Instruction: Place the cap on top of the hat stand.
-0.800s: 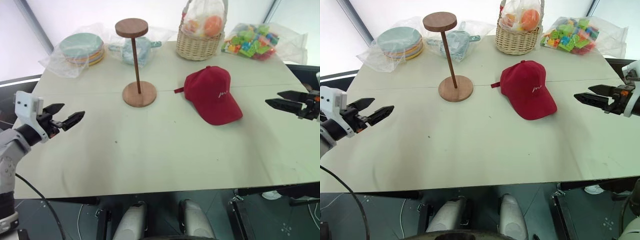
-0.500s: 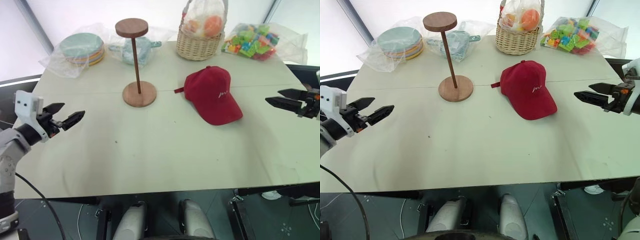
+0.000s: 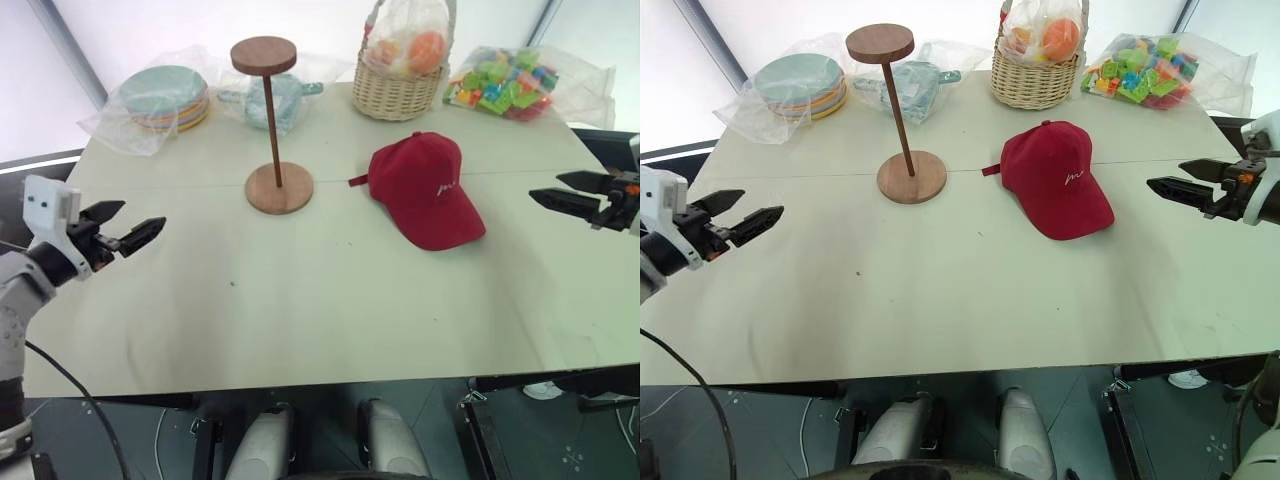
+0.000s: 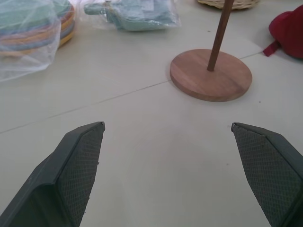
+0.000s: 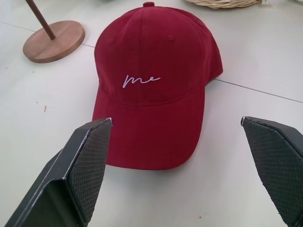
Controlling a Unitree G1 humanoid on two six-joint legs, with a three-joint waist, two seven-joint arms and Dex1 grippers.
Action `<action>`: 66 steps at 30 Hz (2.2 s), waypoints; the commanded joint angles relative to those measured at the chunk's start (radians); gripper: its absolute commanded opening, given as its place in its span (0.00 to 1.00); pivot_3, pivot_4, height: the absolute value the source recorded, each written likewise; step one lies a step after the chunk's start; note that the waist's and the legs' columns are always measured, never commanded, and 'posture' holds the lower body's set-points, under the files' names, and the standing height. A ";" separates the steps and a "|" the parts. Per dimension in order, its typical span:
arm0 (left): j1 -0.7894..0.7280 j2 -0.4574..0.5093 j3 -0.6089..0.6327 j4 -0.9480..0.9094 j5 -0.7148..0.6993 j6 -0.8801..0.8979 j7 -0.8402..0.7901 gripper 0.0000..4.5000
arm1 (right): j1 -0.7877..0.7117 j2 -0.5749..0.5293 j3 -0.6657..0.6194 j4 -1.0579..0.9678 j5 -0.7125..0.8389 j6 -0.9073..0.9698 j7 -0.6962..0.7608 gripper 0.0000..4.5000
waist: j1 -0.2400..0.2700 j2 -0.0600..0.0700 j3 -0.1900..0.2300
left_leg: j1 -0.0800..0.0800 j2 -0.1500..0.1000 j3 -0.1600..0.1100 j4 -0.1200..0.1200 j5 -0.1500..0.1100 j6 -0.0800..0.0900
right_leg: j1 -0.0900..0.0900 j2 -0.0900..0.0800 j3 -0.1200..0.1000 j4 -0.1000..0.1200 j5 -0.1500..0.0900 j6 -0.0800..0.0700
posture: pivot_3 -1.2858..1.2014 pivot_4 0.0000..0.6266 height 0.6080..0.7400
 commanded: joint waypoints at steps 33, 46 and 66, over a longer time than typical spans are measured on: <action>-0.174 0.212 -0.162 -0.040 -0.144 0.107 -0.384 1.00 | -0.025 -0.117 0.399 0.173 -0.764 -1.441 -0.404 0.99 | -0.009 0.003 0.002 | 0.001 0.000 0.004 0.000 0.000 0.000 | 0.000 0.003 0.001 0.001 0.000 0.000 | 0.52 0.24 1.00; -0.056 0.142 -0.113 -0.160 -0.174 0.117 -0.317 1.00 | -0.231 -0.055 0.632 0.433 -1.227 -1.777 -0.903 0.99 | -0.011 0.003 0.002 | 0.004 0.001 0.005 -0.001 0.001 -0.001 | 0.000 0.005 0.004 0.001 0.000 0.000 | 0.52 0.24 1.00; 0.074 0.147 0.013 -0.278 -0.242 0.164 -0.223 1.00 | -0.423 0.148 0.969 0.553 -1.591 -1.667 -1.541 0.55 | -0.032 0.003 0.002 | 0.007 0.001 0.004 -0.004 0.001 -0.002 | 0.002 0.005 0.005 0.001 -0.001 -0.001 | 0.52 0.24 1.00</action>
